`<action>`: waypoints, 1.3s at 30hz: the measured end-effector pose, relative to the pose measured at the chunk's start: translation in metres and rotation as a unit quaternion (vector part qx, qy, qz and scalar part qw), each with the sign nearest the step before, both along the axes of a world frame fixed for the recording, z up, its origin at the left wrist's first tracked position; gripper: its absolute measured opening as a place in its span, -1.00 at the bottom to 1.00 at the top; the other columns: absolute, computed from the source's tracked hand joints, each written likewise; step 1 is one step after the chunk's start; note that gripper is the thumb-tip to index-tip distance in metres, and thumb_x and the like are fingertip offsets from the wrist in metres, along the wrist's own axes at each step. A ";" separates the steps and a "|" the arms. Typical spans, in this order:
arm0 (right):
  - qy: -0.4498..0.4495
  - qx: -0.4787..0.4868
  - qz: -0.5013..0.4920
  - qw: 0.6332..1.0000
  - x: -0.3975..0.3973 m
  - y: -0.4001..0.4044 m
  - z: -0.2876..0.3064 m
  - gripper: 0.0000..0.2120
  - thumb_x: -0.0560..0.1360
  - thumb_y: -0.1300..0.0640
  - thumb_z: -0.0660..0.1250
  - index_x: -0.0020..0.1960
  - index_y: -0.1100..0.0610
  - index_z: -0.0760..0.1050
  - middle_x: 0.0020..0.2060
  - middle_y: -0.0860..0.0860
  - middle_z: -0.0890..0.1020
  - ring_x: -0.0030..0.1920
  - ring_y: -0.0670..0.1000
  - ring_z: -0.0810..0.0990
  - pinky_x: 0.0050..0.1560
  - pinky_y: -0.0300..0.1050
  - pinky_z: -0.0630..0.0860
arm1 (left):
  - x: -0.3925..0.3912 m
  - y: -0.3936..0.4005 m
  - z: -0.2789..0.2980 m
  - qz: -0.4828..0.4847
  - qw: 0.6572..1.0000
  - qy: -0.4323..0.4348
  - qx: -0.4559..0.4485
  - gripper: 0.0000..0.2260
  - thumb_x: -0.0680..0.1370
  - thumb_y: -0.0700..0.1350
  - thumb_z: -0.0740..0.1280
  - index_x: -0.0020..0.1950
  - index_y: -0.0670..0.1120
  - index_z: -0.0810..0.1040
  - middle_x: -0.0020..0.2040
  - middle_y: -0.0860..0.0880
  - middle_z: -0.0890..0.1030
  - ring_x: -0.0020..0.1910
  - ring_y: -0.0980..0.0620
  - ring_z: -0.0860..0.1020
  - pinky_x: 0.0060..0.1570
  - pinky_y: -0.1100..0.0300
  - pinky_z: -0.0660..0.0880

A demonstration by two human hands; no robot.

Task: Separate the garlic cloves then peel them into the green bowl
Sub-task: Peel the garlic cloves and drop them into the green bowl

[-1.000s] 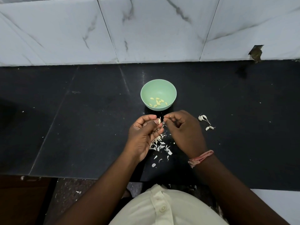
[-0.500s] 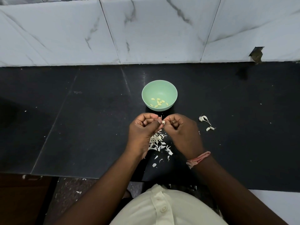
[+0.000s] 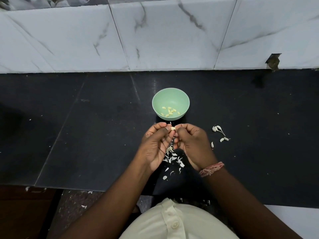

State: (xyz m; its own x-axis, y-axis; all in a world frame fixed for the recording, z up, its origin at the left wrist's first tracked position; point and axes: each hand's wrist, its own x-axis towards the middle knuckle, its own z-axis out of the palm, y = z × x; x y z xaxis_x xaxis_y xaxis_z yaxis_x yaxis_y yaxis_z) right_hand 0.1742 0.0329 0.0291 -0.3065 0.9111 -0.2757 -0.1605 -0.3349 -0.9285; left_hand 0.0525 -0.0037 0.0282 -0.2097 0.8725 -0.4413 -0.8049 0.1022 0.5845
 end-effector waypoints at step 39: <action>-0.116 0.073 -0.052 0.989 0.004 0.000 0.009 -0.85 0.60 0.26 0.29 -0.12 0.18 0.57 -0.46 -0.04 0.54 -0.48 -0.05 0.43 -0.42 -0.14 0.41 | 0.007 -0.002 0.004 -0.026 0.999 0.043 -0.011 -0.85 0.59 -0.28 0.35 0.12 -0.29 0.63 -0.06 -0.21 0.71 -0.12 0.01 0.70 -0.09 0.24 0.65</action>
State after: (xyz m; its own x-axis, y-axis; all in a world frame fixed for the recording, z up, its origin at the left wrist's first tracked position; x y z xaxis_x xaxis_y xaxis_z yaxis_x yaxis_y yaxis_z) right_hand 0.1784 0.0329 0.0377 -0.1531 0.9697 -0.1906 0.0363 -0.1872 -0.9817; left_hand 0.0595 -0.0060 0.0326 -0.2025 0.8735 -0.4427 -0.7458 0.1554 0.6478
